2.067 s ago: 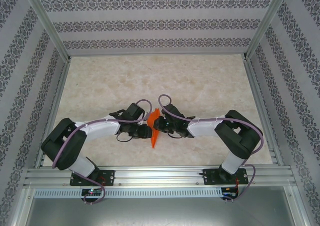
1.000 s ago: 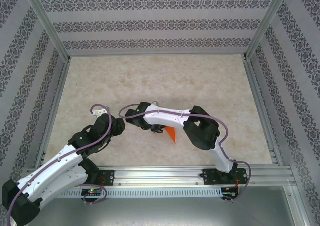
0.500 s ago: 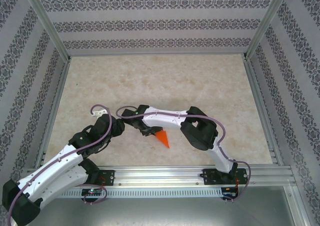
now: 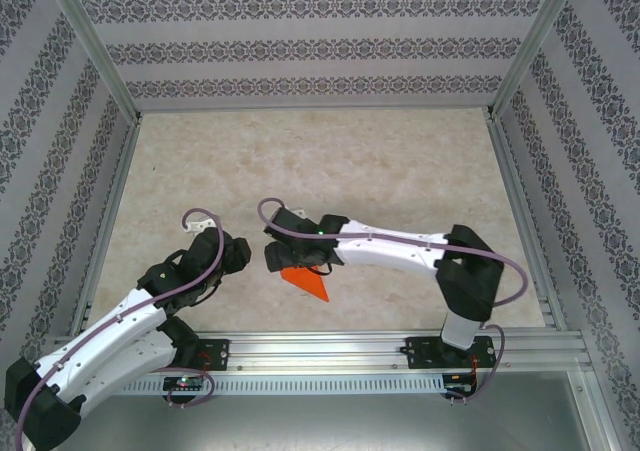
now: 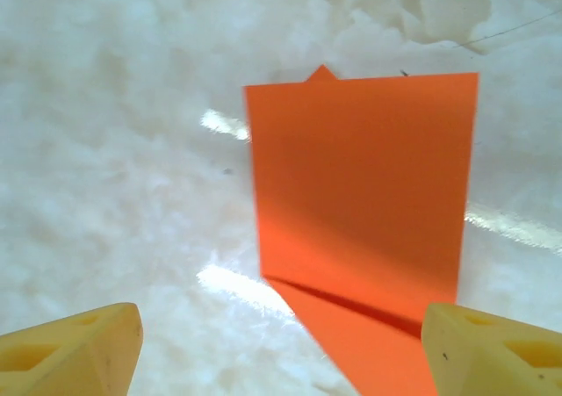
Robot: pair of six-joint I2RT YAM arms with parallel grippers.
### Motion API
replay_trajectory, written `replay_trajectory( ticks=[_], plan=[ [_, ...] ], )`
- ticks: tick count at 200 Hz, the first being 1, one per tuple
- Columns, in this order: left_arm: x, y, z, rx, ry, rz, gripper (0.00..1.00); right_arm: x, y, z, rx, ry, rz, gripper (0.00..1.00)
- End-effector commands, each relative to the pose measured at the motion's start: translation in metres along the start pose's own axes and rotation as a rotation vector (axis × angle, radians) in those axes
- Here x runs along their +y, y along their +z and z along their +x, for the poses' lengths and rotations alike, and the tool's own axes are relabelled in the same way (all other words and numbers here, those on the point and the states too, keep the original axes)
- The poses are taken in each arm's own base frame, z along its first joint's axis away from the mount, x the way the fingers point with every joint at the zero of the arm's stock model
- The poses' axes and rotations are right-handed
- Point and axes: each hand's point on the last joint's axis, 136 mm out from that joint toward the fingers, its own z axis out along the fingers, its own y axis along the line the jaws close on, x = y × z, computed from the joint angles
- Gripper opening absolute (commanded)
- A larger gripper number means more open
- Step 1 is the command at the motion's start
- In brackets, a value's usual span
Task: Fold a paper plane with a square sheet of paper (pick it up from the middle)
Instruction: Turn over the paper at the center of the table, then fold the wing for the fifth time at the center of the table.
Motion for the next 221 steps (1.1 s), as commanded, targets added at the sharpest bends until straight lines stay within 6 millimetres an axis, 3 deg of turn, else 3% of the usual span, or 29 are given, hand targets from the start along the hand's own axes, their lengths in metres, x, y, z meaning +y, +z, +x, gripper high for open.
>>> replay_trajectory(
  ticks=[1, 7, 26, 57, 92, 221],
  plan=[
    [-0.002, 0.001, 0.002, 0.023, 0.013, 0.006, 0.56, 0.014, 0.004, 0.0, -0.023, 0.034, -0.189, 0.76],
    [-0.003, 0.001, 0.003, 0.028, 0.016, 0.01, 0.56, 0.013, 0.004, 0.002, -0.027, 0.043, -0.215, 0.7],
    [-0.008, 0.004, 0.007, 0.055, 0.037, 0.028, 0.56, -0.007, 0.006, 0.007, -0.023, 0.103, -0.215, 0.38],
    [-0.021, 0.017, 0.026, 0.157, 0.061, 0.079, 0.56, -0.016, 0.013, 0.012, -0.003, 0.161, -0.301, 0.18],
    [-0.032, 0.031, 0.046, 0.267, 0.058, 0.108, 0.55, -0.026, 0.025, 0.016, 0.021, 0.182, -0.315, 0.14],
    [-0.059, 0.049, 0.072, 0.436, 0.057, 0.202, 0.58, -0.066, 0.057, 0.044, 0.043, 0.307, -0.334, 0.16]
  ],
)
